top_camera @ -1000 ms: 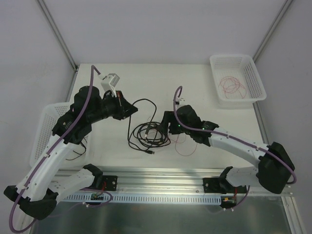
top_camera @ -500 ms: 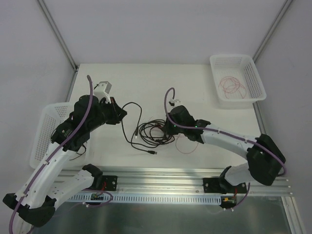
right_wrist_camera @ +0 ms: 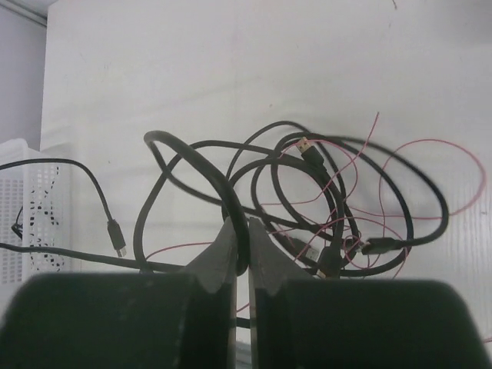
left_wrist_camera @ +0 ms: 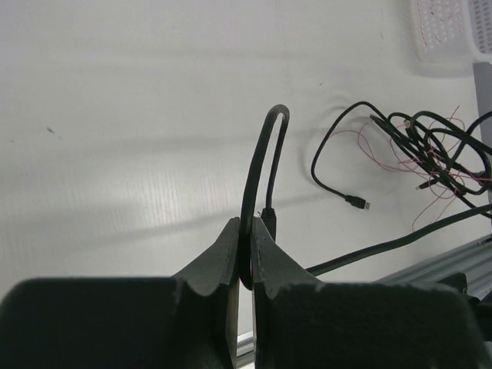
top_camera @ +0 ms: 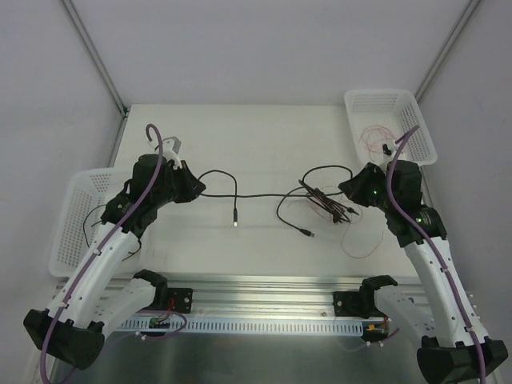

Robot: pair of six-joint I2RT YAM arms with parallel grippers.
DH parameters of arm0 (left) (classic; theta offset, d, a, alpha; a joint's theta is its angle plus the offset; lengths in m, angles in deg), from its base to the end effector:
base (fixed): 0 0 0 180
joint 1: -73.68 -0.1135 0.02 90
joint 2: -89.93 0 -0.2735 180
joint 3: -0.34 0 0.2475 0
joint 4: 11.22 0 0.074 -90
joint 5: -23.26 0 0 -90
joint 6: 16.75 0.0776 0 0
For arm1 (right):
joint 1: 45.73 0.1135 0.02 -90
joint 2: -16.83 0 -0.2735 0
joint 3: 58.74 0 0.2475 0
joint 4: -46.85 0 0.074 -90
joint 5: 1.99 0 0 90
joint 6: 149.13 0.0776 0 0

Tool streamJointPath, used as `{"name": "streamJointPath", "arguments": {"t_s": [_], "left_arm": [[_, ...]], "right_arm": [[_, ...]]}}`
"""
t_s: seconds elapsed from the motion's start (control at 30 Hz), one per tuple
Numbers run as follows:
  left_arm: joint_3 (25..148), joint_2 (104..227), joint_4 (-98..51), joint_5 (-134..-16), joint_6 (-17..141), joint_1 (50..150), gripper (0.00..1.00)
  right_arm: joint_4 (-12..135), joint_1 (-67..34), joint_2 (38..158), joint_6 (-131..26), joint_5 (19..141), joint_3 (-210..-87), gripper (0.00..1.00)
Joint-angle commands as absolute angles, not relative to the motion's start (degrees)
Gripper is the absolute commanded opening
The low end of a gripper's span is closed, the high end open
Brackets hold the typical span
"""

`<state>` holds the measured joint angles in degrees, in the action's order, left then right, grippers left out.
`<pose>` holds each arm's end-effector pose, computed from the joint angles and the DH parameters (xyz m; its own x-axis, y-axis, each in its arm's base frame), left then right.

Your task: Untangle the cables

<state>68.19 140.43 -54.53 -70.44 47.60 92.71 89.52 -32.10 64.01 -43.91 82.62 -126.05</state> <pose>0.2049 -0.0760 0.3321 -0.5376 -0.2715 -0.7983 0.1636 0.8951 -0.4147 0.1987 0.0557 0.3413 -0.4432 0.1615 -0.8818 -0.2099 0.9376 0.2772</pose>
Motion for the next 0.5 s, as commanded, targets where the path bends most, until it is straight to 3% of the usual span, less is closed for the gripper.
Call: {"name": "streamJointPath", "arguments": {"t_s": [0.0, 0.1, 0.27, 0.4, 0.47], "left_arm": [[68.33, 140.64, -60.93, -54.79, 54.97, 87.48, 0.00], [67.55, 141.17, -60.85, -55.22, 55.24, 87.04, 0.00], [63.43, 142.66, -58.84, -64.79, 54.45, 87.04, 0.00], [58.94, 141.52, -55.67, -72.53, 52.86, 87.21, 0.01], [57.18, 141.70, -55.40, -74.12, 52.60, 87.21, 0.11]], "right_arm": [[99.55, -41.24, 62.89, -53.25, 95.84, -130.16, 0.01], [101.48, -43.79, 63.68, -52.28, 94.87, -131.83, 0.01], [97.19, -42.83, 65.78, -50.00, 78.10, -127.80, 0.03], [94.29, -36.16, 68.07, -49.73, 78.78, -122.79, 0.04], [93.58, -31.33, 69.47, -48.59, 81.06, -120.15, 0.05]]}}
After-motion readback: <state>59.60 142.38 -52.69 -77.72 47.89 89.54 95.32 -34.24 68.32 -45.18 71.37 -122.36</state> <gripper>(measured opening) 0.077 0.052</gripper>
